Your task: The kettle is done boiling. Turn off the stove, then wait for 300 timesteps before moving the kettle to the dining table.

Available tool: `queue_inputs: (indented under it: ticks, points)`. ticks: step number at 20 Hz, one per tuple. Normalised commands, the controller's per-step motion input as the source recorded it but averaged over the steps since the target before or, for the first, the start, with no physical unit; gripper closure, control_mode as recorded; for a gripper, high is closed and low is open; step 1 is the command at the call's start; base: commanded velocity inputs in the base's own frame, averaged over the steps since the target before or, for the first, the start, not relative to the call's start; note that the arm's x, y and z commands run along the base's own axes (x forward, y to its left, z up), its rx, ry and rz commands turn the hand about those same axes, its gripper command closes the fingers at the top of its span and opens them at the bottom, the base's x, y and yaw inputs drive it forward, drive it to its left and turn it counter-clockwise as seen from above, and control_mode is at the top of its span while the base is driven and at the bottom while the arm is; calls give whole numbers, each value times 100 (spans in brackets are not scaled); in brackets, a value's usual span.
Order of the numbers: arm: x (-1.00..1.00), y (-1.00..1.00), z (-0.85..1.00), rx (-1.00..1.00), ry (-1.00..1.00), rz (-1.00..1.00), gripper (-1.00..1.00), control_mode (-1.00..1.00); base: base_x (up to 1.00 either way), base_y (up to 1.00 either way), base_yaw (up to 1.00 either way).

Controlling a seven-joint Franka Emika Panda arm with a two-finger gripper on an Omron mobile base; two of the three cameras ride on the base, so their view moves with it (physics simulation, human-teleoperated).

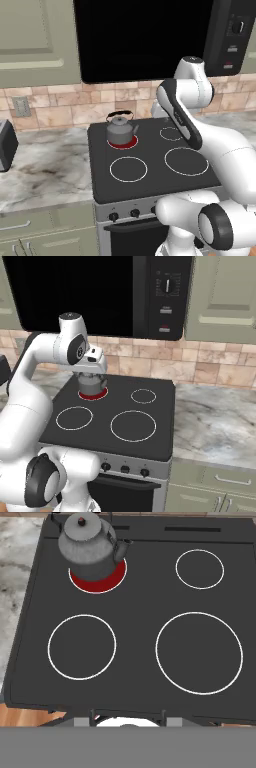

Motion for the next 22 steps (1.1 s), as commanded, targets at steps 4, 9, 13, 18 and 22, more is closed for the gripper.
queue_inputs:
  ticks: [4,9,13,18,22]
  points:
    - [0,0,0,0,0,0,-100,100,0,-3,0]
    - [0,0,0,0,0,0,-100,100,4,-25,0]
    - [0,0,0,0,0,0,-100,100,9,-32,0]
    - [0,0,0,0,0,0,-100,100,9,-36,0]
    - [0,0,0,0,0,0,-100,100,9,-38,0]
